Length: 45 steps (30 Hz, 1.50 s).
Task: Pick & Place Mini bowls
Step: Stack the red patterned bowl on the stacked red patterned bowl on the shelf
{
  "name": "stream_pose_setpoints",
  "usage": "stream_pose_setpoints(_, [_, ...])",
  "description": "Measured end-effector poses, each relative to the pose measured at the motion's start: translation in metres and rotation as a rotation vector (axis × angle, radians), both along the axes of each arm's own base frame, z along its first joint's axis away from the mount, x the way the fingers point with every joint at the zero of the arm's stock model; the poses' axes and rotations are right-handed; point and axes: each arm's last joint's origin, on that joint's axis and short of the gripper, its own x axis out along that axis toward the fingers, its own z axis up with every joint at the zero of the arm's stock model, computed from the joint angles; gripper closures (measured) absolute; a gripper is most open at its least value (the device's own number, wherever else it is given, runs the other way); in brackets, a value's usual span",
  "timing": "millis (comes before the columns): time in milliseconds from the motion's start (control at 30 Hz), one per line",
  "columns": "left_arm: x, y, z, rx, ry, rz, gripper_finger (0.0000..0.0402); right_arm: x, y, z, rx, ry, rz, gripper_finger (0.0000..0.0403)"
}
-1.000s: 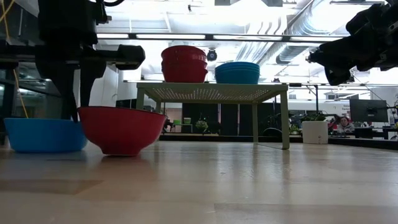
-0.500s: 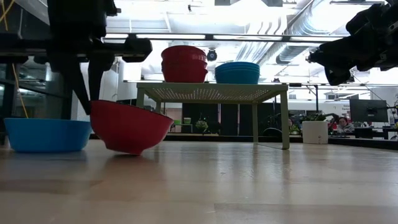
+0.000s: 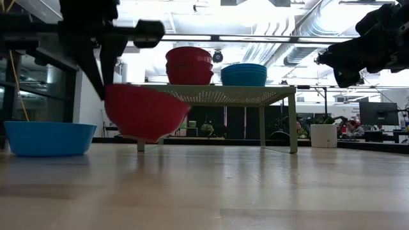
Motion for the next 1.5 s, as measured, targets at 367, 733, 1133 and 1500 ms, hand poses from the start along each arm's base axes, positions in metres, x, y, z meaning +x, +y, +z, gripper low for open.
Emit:
stream_pose_setpoints(367, [0.008, -0.014, 0.039, 0.022, -0.097, -0.071, 0.0401, 0.0, 0.0, 0.0, 0.0, 0.0, 0.0, 0.0269])
stream_pose_setpoints(733, [0.003, -0.008, 0.105, 0.049, -0.178, -0.057, 0.0401, 0.0, 0.0, 0.0, 0.0, 0.0, 0.0, 0.0269])
stream_pose_setpoints(1133, [-0.01, 0.039, 0.167, 0.111, -0.27, 0.074, 0.0401, 0.0, 0.0, 0.0, 0.0, 0.0, 0.0, 0.0269])
stream_pose_setpoints(1500, [-0.014, 0.095, 0.201, 0.193, -0.306, 0.232, 0.0401, 0.0, 0.0, 0.0, 0.0, 0.0, 0.0, 0.0269])
